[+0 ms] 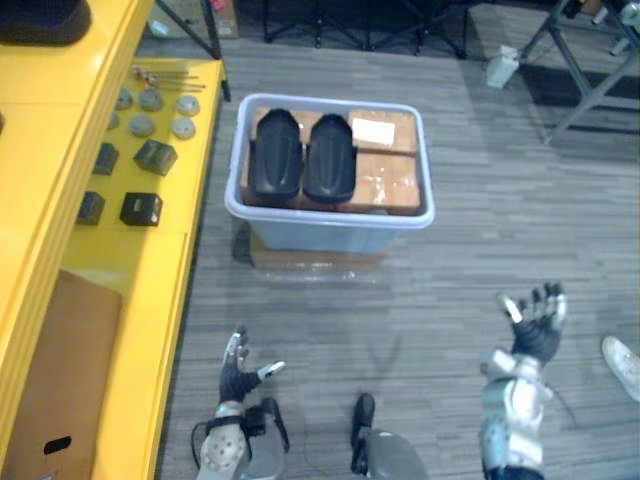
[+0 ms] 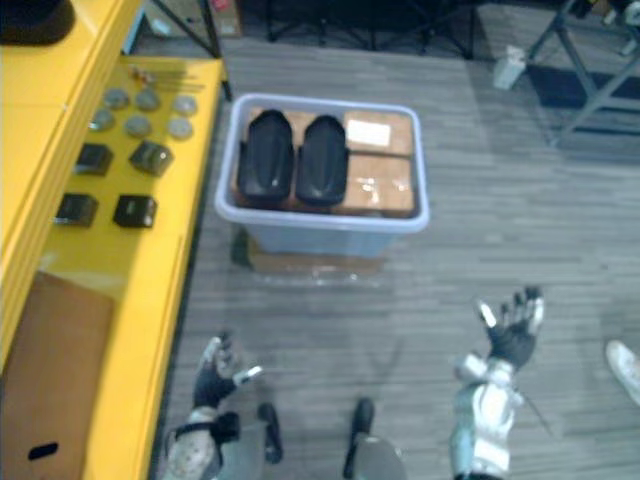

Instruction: Walk over and take plastic housings, then place them on the shelf

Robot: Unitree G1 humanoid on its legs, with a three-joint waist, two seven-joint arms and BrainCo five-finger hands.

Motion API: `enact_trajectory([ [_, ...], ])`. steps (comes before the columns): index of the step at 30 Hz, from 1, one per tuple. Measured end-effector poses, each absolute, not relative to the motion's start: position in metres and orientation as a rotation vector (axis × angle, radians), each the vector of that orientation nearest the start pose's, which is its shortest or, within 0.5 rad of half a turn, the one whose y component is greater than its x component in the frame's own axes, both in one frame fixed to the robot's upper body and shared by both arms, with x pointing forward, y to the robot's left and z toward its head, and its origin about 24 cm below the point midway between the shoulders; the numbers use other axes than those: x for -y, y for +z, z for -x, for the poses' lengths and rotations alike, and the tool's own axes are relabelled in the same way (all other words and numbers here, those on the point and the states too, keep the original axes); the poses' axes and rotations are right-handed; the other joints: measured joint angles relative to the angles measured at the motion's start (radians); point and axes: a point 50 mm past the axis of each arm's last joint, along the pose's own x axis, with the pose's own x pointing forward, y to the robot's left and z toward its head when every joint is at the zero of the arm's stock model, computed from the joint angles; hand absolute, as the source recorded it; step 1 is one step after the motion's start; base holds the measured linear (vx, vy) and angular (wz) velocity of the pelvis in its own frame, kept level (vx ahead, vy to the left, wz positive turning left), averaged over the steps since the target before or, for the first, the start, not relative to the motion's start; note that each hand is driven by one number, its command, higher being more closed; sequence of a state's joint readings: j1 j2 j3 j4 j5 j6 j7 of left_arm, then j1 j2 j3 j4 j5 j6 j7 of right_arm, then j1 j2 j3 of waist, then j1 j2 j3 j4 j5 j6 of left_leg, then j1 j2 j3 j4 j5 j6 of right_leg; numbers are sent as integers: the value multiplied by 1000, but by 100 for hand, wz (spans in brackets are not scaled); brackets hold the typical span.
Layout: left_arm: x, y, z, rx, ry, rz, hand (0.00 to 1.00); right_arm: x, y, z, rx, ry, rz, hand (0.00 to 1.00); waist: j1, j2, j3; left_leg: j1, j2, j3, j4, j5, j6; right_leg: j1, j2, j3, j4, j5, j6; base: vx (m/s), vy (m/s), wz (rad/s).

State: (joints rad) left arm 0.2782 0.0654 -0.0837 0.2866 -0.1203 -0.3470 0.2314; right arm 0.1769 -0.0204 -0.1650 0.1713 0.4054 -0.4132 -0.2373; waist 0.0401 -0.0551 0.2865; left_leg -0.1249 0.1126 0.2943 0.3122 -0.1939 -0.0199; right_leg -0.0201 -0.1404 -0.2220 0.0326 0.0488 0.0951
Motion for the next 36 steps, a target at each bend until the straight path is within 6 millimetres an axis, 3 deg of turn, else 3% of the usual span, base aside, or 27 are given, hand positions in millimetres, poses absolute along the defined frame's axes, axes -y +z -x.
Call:
enact_trajectory([
  [3, -183, -47, -163, -219, 305, 66, 0, 215, -11, -184, 25, -532, -316, 0, 2, 0, -32, 37, -20, -13, -14, 1, -1, 35, -17, -2, 12, -31, 10, -29, 10, 15],
  [6, -190, -45, -159, -214, 326, 90, 0, 215, -17, -182, -16, -521, -301, 0, 1, 5, -77, 57, -36, -17, -31, 9, -2, 50, -31, -5, 12, -43, 23, -51, 3, 7],
  [11, -193, -43, -160, -201, 332, 134, 0, 213, -45, -172, -180, -510, -266, 0, 2, 16, -133, 79, -58, -39, -86, 48, -1, 59, -45, -26, 15, -43, 23, -82, -2, 14],
  [16, -187, -30, -172, -145, 282, 180, 0, 208, -44, -176, -183, -444, -247, 0, -5, 22, -137, -4, -69, -97, -58, 57, -7, -6, -71, -80, 79, -77, 22, -118, 23, 34],
  [17, -183, -27, -178, -130, 263, 189, 0, 208, -43, -177, -182, -436, -241, 0, 8, 20, -133, -22, -73, -100, -61, 64, -9, -30, -77, -80, 97, -80, 22, -70, 38, 25],
  [24, -162, -17, -202, -112, 155, 190, 0, 198, -43, -181, -189, -356, -231, 0, -1, 25, -117, -15, -127, -121, -127, 105, 15, -34, -124, -106, 113, -83, 47, 29, 31, 15],
  [27, -157, -11, -204, -112, 125, 193, 0, 194, -42, -183, -182, -317, -235, 0, 0, 15, -105, -17, -133, -122, -110, 105, 17, -42, -129, -102, 131, -81, 51, 92, 7, -5],
  [28, -157, -9, -204, -107, 124, 194, 0, 193, -41, -185, -179, -311, -236, 0, 2, 11, -95, -18, -132, -124, -94, 100, 18, -41, -131, -102, 139, -82, 50, 56, 21, -10],
  [31, -154, -3, -207, -98, 82, 202, 0, 194, -39, -190, -169, -309, -229, 0, 7, 17, -69, -61, -114, -159, 56, -1, 27, -46, -136, -105, 226, -135, 50, 15, 56, 7],
  [34, -153, -8, -203, -137, 16, 176, 0, 193, -43, -187, -188, -329, -258, 0, 16, 15, -39, -66, -94, -185, 178, -108, 46, -79, -148, -97, 428, -169, 4, -12, 97, 12],
  [36, -156, -14, -196, -171, -20, 114, 0, 190, -46, -185, -204, -331, -264, 0, 29, 9, -30, -53, -84, -186, 202, -133, 58, -136, -160, -63, 536, -159, -34, 36, 124, -5],
])
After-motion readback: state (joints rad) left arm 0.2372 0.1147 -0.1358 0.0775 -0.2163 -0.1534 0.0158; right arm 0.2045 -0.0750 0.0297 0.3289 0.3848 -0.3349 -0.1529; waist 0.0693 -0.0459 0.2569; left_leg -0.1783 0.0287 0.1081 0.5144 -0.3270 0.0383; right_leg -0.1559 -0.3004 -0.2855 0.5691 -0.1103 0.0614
